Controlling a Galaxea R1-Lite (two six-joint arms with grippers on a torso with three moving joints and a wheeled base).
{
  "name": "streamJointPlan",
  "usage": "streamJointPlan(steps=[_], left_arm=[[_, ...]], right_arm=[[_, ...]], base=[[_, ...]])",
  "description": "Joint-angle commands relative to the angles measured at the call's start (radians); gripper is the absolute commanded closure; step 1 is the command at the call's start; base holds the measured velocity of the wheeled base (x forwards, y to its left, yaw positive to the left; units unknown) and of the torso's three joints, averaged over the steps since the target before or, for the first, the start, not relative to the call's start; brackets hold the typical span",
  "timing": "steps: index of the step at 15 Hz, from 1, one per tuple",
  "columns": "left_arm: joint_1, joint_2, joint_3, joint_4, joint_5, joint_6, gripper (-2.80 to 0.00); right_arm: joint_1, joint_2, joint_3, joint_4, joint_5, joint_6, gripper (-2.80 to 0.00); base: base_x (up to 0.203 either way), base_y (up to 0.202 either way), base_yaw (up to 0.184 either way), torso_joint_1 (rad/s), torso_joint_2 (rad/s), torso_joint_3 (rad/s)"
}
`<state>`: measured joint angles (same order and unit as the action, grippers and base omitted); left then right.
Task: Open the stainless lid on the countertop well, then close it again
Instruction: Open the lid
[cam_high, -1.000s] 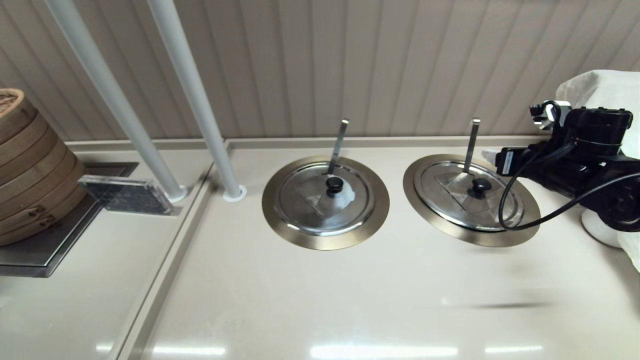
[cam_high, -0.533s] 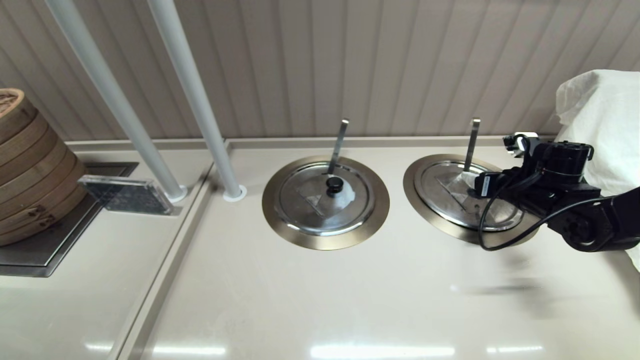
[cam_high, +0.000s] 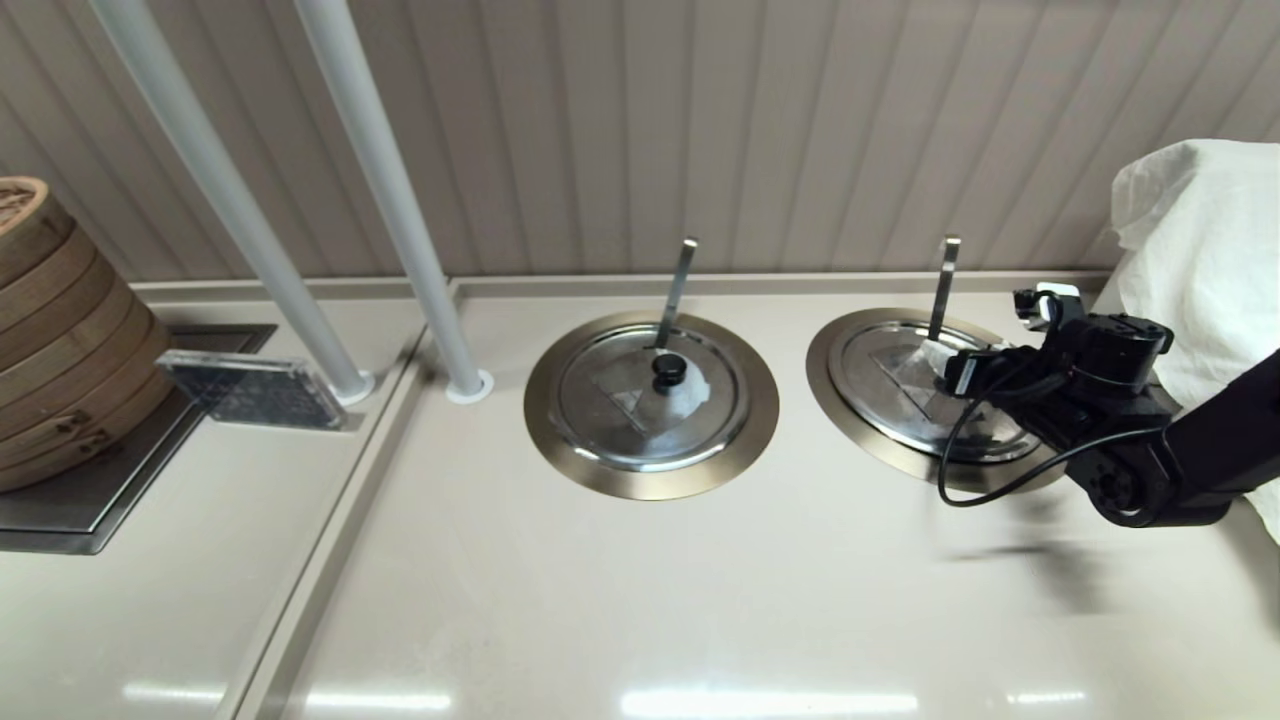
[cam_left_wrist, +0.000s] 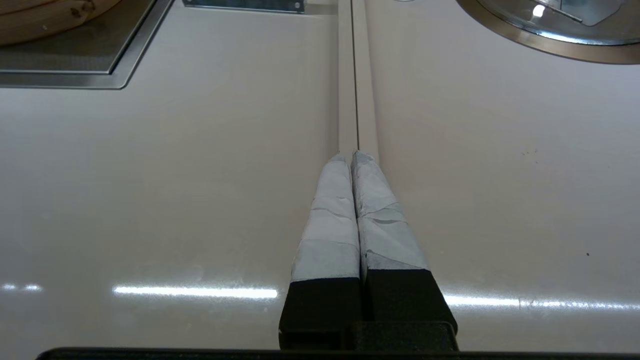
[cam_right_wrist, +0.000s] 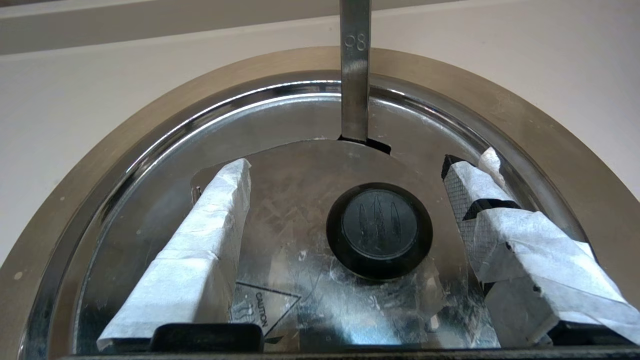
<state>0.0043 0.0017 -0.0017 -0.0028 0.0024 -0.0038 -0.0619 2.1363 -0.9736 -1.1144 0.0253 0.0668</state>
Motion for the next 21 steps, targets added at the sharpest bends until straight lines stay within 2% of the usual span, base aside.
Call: streamJointPlan(steps=[1, 6, 14, 21], left_arm=[[0.0, 0.0, 0.0, 0.0, 0.001, -0.001, 0.0], [0.0, 0.0, 0.0, 0.0, 0.001, -0.001, 0.0], [0.0, 0.0, 0.0, 0.0, 0.001, -0.001, 0.0], [0.0, 0.0, 0.0, 0.0, 0.001, -0.001, 0.0]], right_arm=[[-0.004, 0.036, -0.002, -0.044, 0.008, 0.002, -2.8], [-0.018, 0.049, -0.008, -0.044, 0.068, 0.028, -2.8], [-0.016, 0.085, -0.02, -0.044, 0.07, 0.038, -2.8], [-0.007, 0.037, -0.014, -0.036, 0.072, 0.064, -2.8]], base=[[0.0, 0.0, 0.0, 0.0, 0.0, 0.0], [0.0, 0.0, 0.0, 0.0, 0.0, 0.0], [0.0, 0.0, 0.0, 0.0, 0.0, 0.0], [0.0, 0.0, 0.0, 0.0, 0.0, 0.0]])
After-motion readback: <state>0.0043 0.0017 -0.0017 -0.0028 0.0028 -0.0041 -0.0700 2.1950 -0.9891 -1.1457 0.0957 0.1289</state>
